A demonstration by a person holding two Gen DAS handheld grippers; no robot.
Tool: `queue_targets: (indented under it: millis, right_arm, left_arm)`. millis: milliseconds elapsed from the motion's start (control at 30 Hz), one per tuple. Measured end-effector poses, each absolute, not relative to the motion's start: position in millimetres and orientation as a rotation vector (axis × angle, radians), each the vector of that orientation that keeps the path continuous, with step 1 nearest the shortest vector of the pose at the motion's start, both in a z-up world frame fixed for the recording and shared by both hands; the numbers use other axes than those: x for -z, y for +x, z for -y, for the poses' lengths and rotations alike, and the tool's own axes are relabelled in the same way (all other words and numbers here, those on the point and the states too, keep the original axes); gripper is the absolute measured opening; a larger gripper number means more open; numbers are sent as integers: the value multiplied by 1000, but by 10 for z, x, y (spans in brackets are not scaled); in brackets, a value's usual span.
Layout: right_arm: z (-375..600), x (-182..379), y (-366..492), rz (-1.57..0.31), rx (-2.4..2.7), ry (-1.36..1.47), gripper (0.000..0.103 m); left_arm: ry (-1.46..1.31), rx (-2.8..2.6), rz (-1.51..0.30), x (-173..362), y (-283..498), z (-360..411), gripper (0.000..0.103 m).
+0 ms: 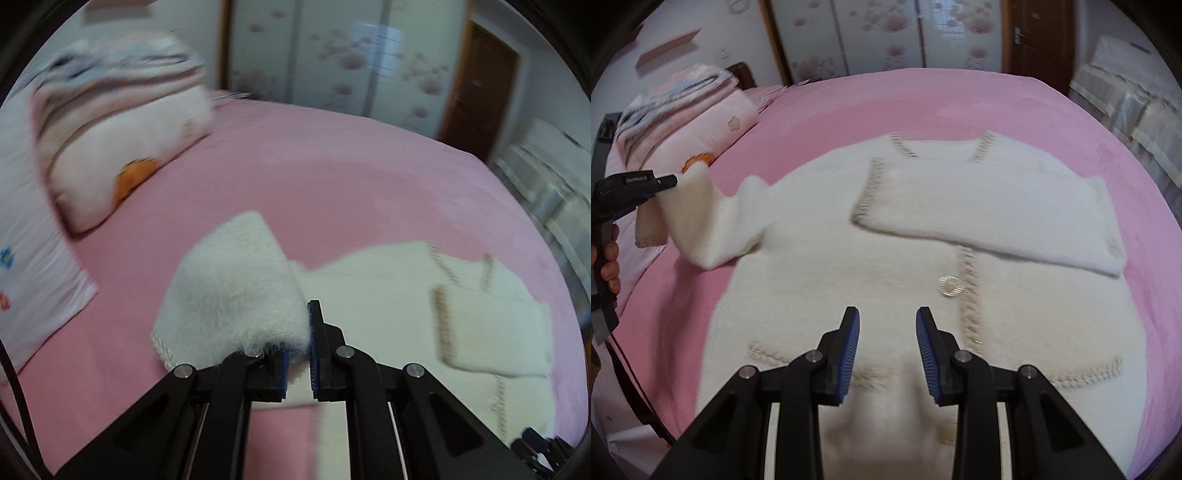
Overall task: Fold large clothes
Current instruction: 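Grasp the other sleeve cuff with the left tool and fold it across the body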
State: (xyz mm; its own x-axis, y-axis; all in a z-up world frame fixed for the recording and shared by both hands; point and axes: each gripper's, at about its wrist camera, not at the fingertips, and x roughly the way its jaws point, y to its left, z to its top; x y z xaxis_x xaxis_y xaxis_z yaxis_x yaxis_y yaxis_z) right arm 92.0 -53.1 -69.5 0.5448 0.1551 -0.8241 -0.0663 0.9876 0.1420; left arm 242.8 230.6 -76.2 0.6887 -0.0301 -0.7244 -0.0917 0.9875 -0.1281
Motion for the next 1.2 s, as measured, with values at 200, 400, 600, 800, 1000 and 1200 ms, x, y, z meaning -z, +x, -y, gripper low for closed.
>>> queue_targets:
  millis: [200, 400, 600, 800, 1000, 1200]
  right_arm:
    - [1072, 841, 779, -1005, -82, 157, 32]
    - [1577, 1004, 698, -1041, -40, 199, 32]
    - [1816, 1111, 693, -1059, -34, 220, 32]
    - [1625, 992, 855, -1019, -110, 220, 32]
    - [1032, 698, 1094, -950, -232, 110, 46]
    - [338, 538, 1250, -892, -324, -6, 54]
  left_arm:
    - [-30, 169, -859, 1042, 2546, -1066, 10]
    - [44, 305, -1015, 1568, 2524, -155, 49]
    - [8, 366, -997, 1601, 2290, -131, 66]
    - [-107, 421, -946, 1380, 1750, -277, 68]
    - [-151, 140, -888, 1312, 1311, -1015, 71]
    - [-176, -90, -918, 1396, 1152, -1627, 71]
